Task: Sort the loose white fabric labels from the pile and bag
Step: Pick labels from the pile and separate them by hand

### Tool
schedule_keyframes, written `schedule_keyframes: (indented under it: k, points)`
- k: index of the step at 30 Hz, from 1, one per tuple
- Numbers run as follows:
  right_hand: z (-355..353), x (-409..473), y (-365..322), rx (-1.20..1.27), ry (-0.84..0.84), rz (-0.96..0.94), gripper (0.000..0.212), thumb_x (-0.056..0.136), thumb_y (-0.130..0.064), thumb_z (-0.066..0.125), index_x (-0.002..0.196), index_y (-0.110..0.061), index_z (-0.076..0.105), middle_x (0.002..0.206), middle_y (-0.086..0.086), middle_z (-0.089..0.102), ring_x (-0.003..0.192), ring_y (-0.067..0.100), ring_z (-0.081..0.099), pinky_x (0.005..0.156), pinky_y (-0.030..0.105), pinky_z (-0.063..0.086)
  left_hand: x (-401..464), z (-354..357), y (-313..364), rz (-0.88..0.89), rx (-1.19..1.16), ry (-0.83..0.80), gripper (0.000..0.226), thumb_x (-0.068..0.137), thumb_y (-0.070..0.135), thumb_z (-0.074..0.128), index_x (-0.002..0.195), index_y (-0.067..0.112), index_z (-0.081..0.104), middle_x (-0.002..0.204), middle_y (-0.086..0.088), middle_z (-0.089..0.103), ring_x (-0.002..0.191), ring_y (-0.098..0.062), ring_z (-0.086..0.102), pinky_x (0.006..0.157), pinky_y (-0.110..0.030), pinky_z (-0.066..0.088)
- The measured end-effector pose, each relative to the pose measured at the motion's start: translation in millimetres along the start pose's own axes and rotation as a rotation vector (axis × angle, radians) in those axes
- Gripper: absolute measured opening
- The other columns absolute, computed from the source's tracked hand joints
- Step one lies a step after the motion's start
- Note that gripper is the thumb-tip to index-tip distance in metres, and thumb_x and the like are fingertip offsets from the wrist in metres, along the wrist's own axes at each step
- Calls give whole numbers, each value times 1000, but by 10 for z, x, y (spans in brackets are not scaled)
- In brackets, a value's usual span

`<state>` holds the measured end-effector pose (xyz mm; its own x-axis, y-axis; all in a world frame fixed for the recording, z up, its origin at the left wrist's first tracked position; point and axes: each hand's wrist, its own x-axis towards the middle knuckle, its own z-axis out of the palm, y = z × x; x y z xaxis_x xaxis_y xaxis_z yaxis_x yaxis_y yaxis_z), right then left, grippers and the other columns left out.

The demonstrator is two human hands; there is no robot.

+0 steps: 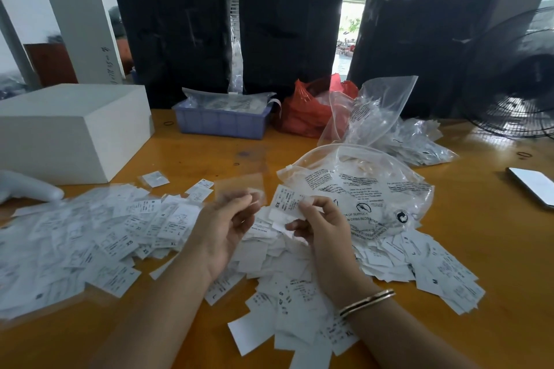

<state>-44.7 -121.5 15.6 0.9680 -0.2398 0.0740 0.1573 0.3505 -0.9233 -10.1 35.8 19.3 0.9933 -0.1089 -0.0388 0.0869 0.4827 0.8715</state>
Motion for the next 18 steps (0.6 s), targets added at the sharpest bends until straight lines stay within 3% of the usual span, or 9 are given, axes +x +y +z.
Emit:
schedule_keyframes:
  k: [6, 11, 18]
  points:
    - [-48, 20, -13, 128, 34, -49, 7, 91, -9, 59, 87, -11, 55, 65, 0, 65, 63, 17, 66, 59, 21, 53, -46, 62, -13, 34, 102, -15, 29, 64, 10, 70, 92, 17, 68, 80, 2, 74, 75, -8, 68, 67, -24, 48]
    - [-31, 12, 2, 105, -37, -57, 5, 91, -10, 59, 91, -10, 53, 71, 4, 68, 65, 17, 66, 62, 22, 53, -66, 89, -6, 47, 131, -51, 24, 63, 12, 70, 78, 29, 77, 84, 6, 73, 81, -8, 66, 69, -25, 48]
    - [-34, 16, 7, 130, -64, -7, 7, 91, -7, 57, 87, -11, 54, 68, 3, 65, 63, 17, 65, 59, 21, 52, -94, 100, 5, 81, 209, -74, 27, 67, 14, 70, 82, 35, 75, 87, 8, 73, 84, -8, 68, 72, -28, 45]
